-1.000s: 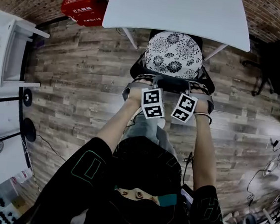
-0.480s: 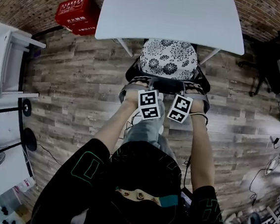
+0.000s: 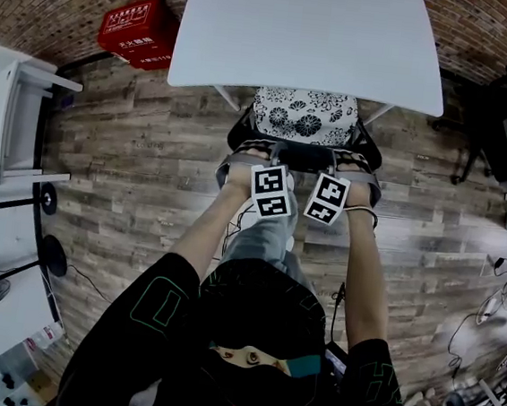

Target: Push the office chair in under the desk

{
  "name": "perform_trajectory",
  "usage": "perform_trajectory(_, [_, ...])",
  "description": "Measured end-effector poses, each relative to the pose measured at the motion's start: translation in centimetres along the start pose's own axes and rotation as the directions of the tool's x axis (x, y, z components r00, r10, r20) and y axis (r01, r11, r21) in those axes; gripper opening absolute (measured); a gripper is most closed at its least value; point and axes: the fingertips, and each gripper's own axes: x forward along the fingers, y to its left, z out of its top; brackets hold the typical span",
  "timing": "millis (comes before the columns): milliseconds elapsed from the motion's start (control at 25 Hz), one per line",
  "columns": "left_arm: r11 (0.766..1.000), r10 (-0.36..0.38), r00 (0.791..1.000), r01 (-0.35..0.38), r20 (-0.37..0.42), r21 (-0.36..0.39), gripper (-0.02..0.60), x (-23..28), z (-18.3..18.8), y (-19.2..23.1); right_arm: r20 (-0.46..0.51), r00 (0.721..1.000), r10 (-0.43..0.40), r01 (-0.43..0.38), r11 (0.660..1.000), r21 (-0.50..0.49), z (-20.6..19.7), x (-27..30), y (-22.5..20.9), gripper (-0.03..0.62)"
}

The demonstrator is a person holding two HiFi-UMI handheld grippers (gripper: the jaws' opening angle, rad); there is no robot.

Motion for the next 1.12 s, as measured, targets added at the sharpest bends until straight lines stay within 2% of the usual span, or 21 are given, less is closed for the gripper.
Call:
perform_trajectory(720, [0.998, 0.064, 0.998, -0.063, -0.021, 0.021, 0.141, 2.9, -0.2, 7.7, 0.010, 1.000, 0.010, -0.010, 1.000, 0.000, -0.3, 3.7, -7.1, 0.060])
perform_trajectory(1120, [0.998, 0.061, 0.998, -0.060, -0.023, 0.032, 0.137, 4.2, -0.7, 11.0, 0.004, 1.000, 0.026, -0.026, 1.000, 0.009, 0.0, 5.4, -10.0, 0.063])
